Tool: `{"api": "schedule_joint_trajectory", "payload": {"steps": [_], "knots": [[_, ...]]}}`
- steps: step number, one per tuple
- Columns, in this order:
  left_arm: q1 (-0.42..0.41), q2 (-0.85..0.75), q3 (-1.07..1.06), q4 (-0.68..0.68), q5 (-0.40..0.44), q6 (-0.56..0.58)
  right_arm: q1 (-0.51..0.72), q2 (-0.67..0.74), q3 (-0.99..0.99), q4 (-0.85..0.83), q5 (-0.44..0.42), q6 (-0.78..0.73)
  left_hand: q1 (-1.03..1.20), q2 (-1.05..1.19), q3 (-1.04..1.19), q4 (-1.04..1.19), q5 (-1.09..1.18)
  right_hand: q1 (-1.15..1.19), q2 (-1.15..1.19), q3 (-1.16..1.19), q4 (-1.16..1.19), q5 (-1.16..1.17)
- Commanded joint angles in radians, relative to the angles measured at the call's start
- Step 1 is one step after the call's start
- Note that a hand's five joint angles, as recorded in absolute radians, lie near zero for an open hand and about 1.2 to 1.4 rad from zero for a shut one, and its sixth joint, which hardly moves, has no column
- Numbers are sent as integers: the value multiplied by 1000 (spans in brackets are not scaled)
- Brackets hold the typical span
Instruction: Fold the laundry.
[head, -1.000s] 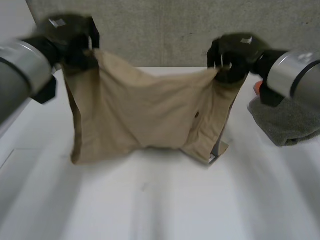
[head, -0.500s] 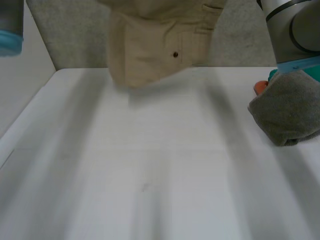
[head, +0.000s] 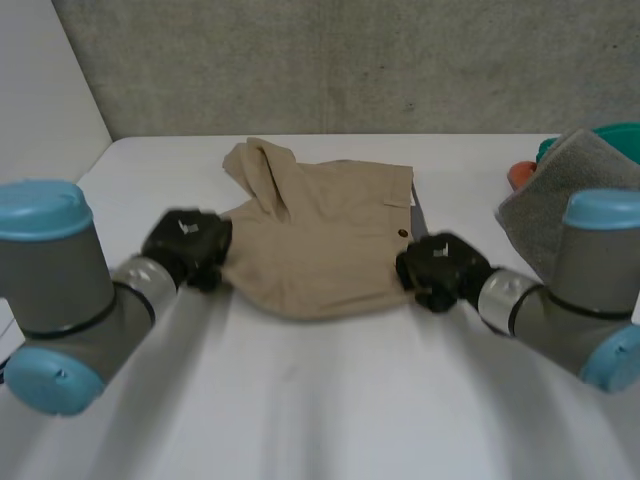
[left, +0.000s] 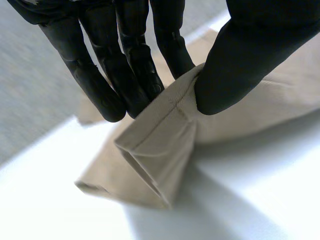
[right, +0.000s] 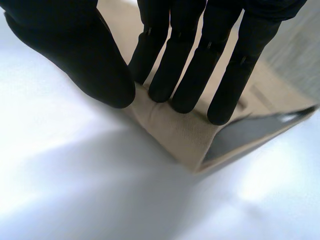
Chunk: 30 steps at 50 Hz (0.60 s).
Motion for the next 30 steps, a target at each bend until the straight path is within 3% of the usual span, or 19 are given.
{"api": "schedule_joint_trajectory", "payload": {"steps": [1,9,12,18,24,30], "knots": [[-46,62,-30,-233,-35,76,1,-132,87,212,65,-81,246,198,207,200,220,306,197,192,196,202],[-132,179,-34,-616,-72,114,7,-332,93,587,119,-225,246,198,207,200,220,306,197,192,196,202],[-164,201,-31,-699,-67,114,12,-359,90,717,128,-291,246,198,207,200,220,306,197,192,196,202],[-173,202,-18,-736,-43,119,23,-362,93,862,159,-377,246,198,207,200,220,306,197,192,196,202],[-94,185,33,-654,-49,122,38,-362,104,729,151,-316,246,198,207,200,220,306,197,192,196,202],[-9,149,105,-552,-51,120,50,-387,162,488,158,-114,246,198,207,200,220,-360,-468,-474,-470,-464]]}}
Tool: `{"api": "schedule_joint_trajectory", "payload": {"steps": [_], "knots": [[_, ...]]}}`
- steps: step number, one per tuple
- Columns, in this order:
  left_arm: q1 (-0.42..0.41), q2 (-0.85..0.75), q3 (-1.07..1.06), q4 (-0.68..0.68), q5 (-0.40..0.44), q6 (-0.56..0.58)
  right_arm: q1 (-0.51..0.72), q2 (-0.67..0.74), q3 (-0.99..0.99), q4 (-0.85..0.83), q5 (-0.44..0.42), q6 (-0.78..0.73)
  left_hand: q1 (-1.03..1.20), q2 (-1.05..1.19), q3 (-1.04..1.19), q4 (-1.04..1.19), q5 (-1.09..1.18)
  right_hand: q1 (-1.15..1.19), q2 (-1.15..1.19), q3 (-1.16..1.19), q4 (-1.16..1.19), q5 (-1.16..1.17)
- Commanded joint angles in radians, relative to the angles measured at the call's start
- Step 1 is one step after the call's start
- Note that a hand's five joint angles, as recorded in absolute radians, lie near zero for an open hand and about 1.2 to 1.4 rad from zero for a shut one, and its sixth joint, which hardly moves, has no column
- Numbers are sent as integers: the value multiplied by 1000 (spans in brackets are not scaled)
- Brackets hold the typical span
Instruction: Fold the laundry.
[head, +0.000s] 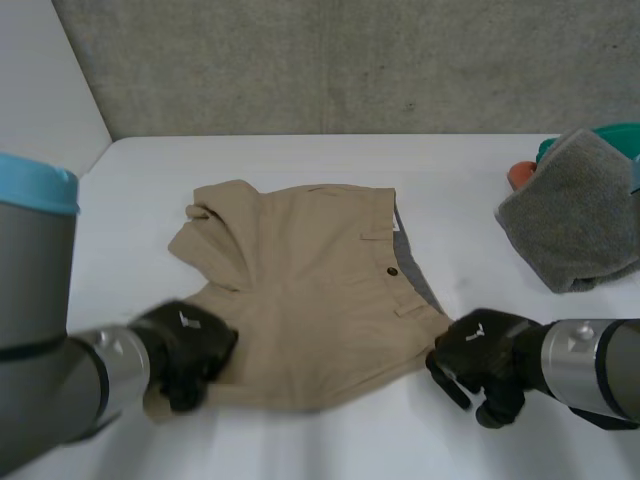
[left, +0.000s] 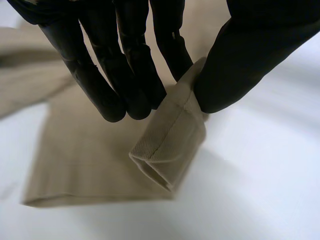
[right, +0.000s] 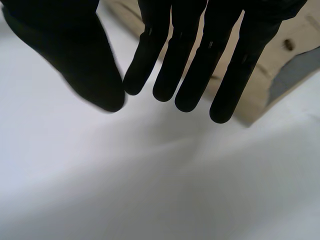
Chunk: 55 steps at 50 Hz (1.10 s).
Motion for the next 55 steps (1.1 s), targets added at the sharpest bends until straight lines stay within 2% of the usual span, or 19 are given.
{"api": "schedule_joint_trajectory", "payload": {"steps": [1,8,11,19,21,23,24,26,31,35,36,41,45,51,52,53,54,55], "knots": [[109,-54,98,131,-2,-3,21,-36,89,-333,9,261,246,198,207,200,220,-451,-468,-473,-475,-473],[146,-105,195,148,-1,-33,71,-53,215,-646,55,406,246,198,207,200,220,-588,-605,-610,-612,-610],[149,-123,226,156,-4,-46,94,-19,221,-721,83,409,246,198,207,200,220,-585,-602,-607,-609,-607],[161,-151,278,159,-18,-76,157,149,158,-878,233,400,246,198,207,200,220,-488,-506,-511,-512,-510],[163,-149,280,161,-13,-85,169,200,121,-902,270,400,246,198,207,200,220,-321,-339,-344,-345,-344],[161,-146,278,159,-11,-91,173,226,100,-918,290,400,246,198,207,200,220,-37,-55,-60,-62,-60],[158,-143,274,156,-11,-95,174,243,82,-928,306,397,246,198,207,200,220,351,333,328,327,329],[155,-140,266,153,-8,-102,169,248,68,-929,316,394,246,198,207,200,220,434,417,412,410,412],[151,-123,209,138,22,-109,150,170,90,-846,310,334,246,198,207,200,220,434,417,412,410,412],[137,-88,142,107,68,-105,101,25,138,-625,271,166,246,198,207,200,220,434,417,412,410,412],[131,-70,110,89,85,-102,62,-22,155,-503,252,72,246,198,207,200,220,434,417,412,410,412],[117,-33,27,61,128,-80,-48,-127,187,-205,205,-154,246,198,207,200,220,434,417,412,410,412],[101,-31,-12,60,134,-48,-32,-144,196,-181,192,-117,246,198,207,200,220,434,417,412,410,412],[98,-25,-12,63,117,-10,36,-145,190,-201,188,27,246,198,207,200,220,434,417,412,410,412],[101,-25,-6,64,119,-5,39,-142,189,-211,188,39,194,146,155,148,168,434,417,412,410,412],[105,-25,2,66,122,0,41,-141,187,-220,190,50,-36,-85,-75,-82,-62,434,417,412,410,412],[109,-25,8,69,125,4,41,-140,186,-229,192,59,-297,-346,-336,-343,-323,434,417,412,410,412],[117,-23,26,78,127,13,41,-139,186,-250,193,73,-733,-781,-772,-778,-759,434,417,412,410,412]]}}
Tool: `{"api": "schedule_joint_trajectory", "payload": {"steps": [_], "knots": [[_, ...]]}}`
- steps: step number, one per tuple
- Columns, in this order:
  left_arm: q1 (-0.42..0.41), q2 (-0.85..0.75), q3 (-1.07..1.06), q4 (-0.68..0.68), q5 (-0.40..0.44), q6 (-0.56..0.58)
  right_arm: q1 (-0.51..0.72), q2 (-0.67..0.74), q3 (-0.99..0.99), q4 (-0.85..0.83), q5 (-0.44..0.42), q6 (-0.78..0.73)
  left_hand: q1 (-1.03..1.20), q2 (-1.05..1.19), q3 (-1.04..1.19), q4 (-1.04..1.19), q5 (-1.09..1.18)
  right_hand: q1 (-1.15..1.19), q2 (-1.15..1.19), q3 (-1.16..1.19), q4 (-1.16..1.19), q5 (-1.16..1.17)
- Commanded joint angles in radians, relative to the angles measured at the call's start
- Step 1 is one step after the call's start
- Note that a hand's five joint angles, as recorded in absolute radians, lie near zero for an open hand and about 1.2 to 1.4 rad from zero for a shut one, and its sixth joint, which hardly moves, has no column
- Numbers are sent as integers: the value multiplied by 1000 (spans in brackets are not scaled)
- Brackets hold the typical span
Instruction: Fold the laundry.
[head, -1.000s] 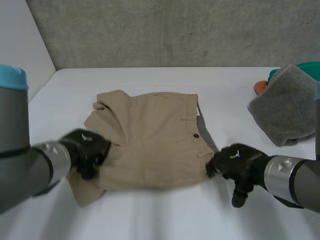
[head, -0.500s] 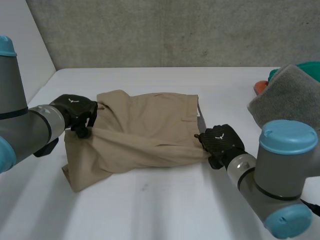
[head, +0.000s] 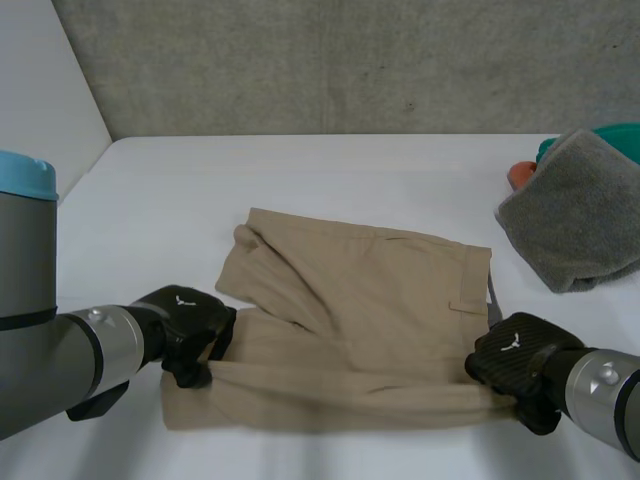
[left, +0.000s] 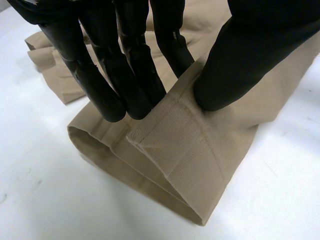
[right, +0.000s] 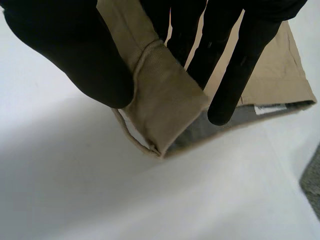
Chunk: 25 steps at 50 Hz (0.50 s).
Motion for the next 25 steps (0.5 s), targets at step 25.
{"api": "schedule_joint_trajectory", "payload": {"steps": [25], "knots": [[27,-472,451,331,78,243,42,77,30,-247,16,141,-565,-610,-603,-607,-592,296,220,207,200,212]]}}
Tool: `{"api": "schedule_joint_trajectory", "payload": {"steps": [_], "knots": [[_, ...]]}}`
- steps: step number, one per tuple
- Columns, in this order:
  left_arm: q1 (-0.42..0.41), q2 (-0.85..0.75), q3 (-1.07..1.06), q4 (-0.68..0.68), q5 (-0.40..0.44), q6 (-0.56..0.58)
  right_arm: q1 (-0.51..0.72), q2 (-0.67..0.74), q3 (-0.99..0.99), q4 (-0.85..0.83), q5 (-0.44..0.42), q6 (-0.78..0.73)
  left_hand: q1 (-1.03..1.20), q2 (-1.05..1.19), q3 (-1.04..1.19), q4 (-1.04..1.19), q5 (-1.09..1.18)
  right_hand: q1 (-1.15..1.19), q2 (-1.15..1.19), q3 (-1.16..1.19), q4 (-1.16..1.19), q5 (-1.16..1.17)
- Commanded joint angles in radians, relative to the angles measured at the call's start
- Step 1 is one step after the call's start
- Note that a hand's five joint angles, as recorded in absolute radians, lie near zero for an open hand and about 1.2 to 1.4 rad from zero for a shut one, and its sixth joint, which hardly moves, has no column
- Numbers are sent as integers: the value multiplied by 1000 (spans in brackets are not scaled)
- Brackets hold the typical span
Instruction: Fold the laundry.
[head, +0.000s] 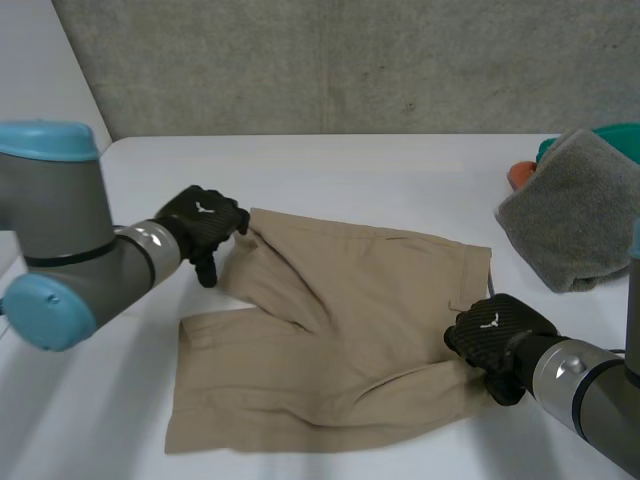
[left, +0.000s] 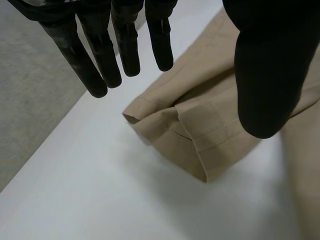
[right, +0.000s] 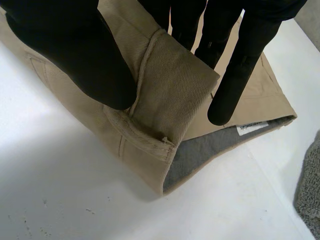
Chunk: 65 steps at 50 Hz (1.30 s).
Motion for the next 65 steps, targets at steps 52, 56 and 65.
{"api": "schedule_joint_trajectory", "payload": {"steps": [52,56,65], "knots": [[-114,329,-281,-244,-233,-199,-31,40,-47,-85,16,162,-2,-1,-3,-10,-6,296,220,207,200,205],[-148,338,-369,-261,-200,-215,-36,43,-52,-89,35,188,24,26,24,17,21,296,220,207,200,205],[-170,202,-384,-241,-269,-210,-44,32,-44,-102,59,193,270,272,269,262,266,296,220,207,200,205]]}}
